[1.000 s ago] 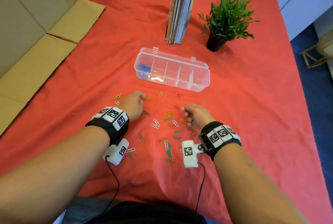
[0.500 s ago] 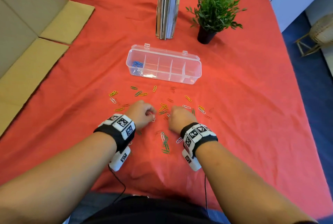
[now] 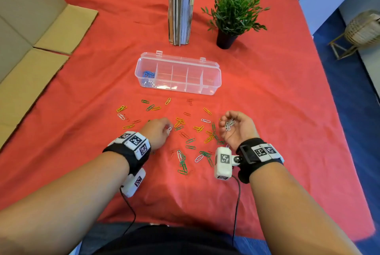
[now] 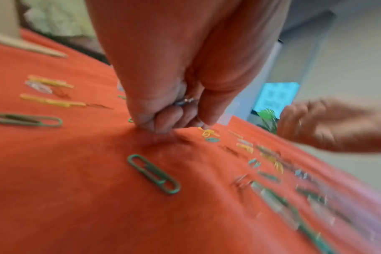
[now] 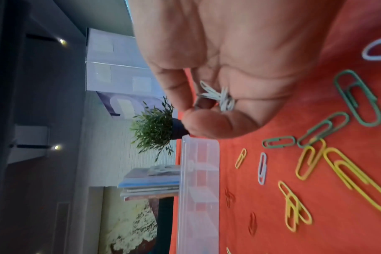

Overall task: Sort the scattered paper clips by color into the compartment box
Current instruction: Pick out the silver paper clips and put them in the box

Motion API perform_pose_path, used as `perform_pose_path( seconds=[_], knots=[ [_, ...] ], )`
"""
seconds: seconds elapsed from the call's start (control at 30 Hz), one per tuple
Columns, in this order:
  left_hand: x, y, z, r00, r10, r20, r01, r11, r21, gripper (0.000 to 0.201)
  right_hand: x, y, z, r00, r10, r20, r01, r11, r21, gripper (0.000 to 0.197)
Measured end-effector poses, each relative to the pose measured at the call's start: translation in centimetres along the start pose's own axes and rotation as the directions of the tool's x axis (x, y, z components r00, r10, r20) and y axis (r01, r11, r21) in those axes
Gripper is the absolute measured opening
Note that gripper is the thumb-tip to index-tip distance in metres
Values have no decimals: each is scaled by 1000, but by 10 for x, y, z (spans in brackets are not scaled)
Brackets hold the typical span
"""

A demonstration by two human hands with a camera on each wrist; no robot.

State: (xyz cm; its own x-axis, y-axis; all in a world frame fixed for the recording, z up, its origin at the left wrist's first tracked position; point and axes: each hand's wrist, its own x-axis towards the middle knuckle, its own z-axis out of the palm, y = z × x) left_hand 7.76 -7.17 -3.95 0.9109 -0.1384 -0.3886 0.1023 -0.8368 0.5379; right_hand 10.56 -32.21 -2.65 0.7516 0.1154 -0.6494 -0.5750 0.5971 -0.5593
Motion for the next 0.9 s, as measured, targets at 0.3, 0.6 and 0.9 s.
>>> perform_pose_path(
  seconds=[0.3,0.6,0.9],
  knots=[
    [18,48,-9,900,-231,370,432,350,-831,29,14,-30,-16,914,-396,-91,-73,59,-996,14],
    [54,87,14,982,178,-62,-171,979,108,24,12,3,-7,916,-368,161,-68,-537,-841,26],
    [72,89,37,975,201,96,-222,902,370,20,-4,-21,-12,997,-82,-4,62,788,-613,8]
  ],
)
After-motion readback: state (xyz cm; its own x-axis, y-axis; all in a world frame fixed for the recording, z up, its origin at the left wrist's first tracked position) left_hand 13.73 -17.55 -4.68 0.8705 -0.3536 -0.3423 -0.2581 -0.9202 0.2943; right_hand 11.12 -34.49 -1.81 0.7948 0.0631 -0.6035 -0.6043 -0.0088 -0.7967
